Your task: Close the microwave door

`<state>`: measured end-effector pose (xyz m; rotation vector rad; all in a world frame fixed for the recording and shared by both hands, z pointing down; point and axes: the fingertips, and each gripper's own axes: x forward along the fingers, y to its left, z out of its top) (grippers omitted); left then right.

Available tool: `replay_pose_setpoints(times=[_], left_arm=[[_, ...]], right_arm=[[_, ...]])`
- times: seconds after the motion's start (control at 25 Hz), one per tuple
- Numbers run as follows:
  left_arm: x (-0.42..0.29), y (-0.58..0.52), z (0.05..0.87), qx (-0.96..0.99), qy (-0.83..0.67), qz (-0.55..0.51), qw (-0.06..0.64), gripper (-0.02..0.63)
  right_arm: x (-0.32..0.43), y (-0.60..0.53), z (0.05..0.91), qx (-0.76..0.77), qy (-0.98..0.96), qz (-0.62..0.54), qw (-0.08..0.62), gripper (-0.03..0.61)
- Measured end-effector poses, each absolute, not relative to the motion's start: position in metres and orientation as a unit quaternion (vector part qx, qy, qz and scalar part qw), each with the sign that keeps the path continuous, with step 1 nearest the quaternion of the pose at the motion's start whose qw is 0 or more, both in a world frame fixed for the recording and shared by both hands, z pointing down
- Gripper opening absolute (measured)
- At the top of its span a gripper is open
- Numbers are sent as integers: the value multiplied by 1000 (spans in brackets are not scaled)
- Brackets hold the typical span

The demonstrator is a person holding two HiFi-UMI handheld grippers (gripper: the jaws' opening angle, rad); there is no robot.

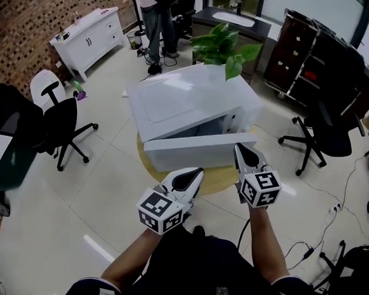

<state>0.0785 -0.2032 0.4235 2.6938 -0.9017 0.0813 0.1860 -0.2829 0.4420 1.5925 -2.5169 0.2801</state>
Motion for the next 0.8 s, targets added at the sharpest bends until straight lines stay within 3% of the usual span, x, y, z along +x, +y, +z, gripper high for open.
replay_pose_setpoints(times=[0.8], left_arm=[[56, -236, 432, 926, -340, 36, 162, 5]], right_arm=[[182, -355, 449, 530, -838, 79, 102, 2]])
